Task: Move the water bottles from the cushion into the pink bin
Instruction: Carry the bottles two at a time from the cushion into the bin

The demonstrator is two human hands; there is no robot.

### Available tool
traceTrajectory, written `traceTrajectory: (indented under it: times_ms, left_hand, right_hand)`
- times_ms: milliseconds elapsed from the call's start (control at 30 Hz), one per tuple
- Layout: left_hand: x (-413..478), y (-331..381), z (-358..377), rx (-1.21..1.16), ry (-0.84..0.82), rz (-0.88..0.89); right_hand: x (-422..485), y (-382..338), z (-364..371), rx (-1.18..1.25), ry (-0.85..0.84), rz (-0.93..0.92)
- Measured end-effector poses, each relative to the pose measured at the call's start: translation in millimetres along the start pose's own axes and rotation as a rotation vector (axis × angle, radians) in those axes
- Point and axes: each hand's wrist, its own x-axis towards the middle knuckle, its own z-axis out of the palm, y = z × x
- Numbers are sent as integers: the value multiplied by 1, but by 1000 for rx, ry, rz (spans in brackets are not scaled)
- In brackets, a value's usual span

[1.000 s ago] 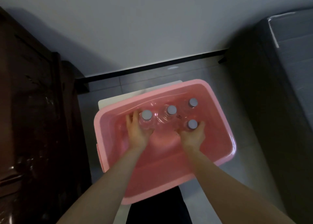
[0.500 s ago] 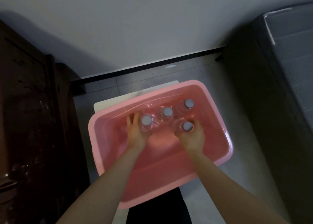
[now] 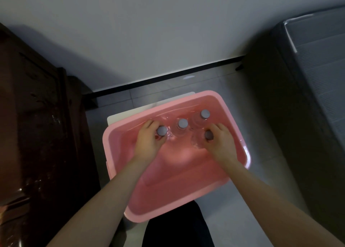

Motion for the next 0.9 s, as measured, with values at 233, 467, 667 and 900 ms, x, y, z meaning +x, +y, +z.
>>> traceTrajectory:
  times_ms: [233, 467, 667, 900]
  left_hand:
    - [2, 7, 1, 56, -9, 23]
    - [2, 13, -1, 126, -80, -33]
    - [9, 51, -36, 200, -176, -36]
    - [-22, 96, -132, 332, 87, -31]
  right_hand:
    - [-2, 4, -2, -70, -19, -24]
    - [4, -6, -19, -159, -131, -25]
    - [18, -40, -66, -74, 9, -151]
    - [30, -113, -122, -77, 32, -459]
